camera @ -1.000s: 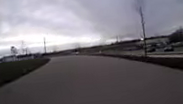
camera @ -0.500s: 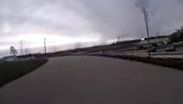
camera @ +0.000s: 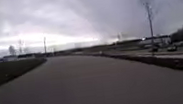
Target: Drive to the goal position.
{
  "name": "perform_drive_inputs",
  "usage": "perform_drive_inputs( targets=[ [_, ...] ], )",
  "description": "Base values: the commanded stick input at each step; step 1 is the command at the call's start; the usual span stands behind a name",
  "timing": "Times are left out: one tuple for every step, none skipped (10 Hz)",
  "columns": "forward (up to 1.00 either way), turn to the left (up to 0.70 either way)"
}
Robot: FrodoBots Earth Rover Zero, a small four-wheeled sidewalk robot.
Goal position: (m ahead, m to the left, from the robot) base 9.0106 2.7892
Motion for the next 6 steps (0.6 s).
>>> perform_drive_inputs(
  targets=[
    [1.0, 0.0],
    [1.0, 0.0],
    [1.0, 0.0],
    [1.0, 0.07],
    [1.0, 0.24],
    [1.0, 0.37]
  ],
)
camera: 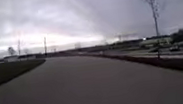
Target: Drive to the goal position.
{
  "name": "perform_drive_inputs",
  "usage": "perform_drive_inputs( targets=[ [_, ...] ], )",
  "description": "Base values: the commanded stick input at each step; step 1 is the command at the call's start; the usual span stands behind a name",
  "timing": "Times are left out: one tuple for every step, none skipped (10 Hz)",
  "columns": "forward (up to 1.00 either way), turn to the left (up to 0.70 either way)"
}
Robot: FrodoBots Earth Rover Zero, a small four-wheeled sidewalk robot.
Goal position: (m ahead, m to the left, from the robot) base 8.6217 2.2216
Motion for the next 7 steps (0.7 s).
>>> perform_drive_inputs(
  targets=[
    [1.0, 0.38],
    [1.0, 0.38],
    [1.0, 0.33],
    [1.0, 0.09],
    [1.0, 0.0],
    [1.0, 0.0],
    [1.0, 0.0]
  ],
)
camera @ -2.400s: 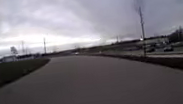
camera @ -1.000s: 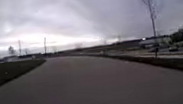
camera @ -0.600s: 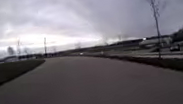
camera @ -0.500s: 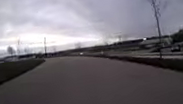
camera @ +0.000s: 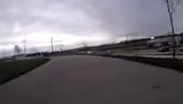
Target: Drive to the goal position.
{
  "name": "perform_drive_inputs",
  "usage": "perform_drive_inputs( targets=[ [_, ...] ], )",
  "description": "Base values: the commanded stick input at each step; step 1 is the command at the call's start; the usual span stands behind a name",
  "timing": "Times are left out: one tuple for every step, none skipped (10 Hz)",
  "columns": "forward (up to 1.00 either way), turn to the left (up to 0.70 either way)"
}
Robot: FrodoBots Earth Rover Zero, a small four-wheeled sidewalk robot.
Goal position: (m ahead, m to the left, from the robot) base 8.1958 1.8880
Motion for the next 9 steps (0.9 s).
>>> perform_drive_inputs(
  targets=[
    [1.0, 0.0],
    [1.0, 0.0],
    [1.0, 0.0],
    [1.0, 0.0],
    [1.0, 0.0],
    [1.0, 0.0],
    [1.0, 0.0],
    [1.0, 0.0],
    [1.0, 0.0]
  ],
)
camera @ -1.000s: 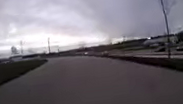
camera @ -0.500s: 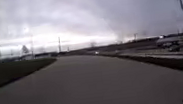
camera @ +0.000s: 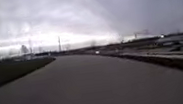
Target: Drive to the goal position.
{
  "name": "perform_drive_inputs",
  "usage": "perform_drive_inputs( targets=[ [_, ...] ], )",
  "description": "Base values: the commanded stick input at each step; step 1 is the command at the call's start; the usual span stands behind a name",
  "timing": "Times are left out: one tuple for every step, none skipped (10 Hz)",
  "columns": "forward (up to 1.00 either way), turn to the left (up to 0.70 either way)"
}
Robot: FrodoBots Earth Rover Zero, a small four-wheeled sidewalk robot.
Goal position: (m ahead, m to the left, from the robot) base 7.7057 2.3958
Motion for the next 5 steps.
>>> perform_drive_inputs(
  targets=[
    [1.0, 0.0],
    [1.0, 0.0],
    [1.0, 0.0],
    [1.0, 0.08],
    [1.0, 0.27]
  ],
)
